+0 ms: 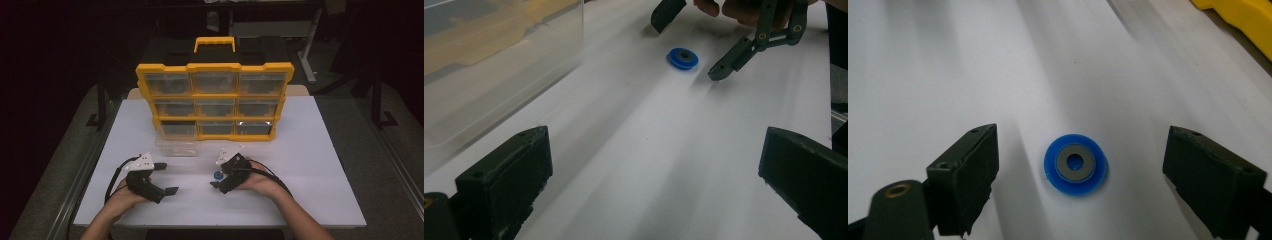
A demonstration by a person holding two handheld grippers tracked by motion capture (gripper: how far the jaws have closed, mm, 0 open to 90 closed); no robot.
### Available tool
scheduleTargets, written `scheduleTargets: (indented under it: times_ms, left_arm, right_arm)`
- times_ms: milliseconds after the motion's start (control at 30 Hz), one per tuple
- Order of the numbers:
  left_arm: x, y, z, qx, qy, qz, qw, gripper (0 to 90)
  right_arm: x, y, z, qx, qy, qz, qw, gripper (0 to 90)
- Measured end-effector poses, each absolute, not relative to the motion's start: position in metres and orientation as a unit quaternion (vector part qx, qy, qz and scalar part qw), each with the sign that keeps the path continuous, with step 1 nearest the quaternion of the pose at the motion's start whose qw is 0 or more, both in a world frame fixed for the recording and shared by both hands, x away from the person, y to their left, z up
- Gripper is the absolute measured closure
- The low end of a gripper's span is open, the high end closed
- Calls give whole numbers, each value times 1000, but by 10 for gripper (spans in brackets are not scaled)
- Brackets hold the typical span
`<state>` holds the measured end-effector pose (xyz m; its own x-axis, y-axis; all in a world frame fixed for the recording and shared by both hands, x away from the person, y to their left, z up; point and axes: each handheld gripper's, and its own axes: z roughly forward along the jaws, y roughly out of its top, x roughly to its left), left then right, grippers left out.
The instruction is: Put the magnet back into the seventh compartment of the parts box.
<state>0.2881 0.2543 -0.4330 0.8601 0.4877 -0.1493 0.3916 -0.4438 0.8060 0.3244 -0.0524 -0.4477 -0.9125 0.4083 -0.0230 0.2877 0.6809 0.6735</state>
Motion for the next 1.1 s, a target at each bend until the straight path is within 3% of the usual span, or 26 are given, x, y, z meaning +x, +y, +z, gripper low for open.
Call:
scheduleTargets:
  times_ms: [1100]
  left_arm:
    - [287,255,-432,846,262,58,461,6]
  right_arm:
    - [323,-55,-447,182,914,353,77,584]
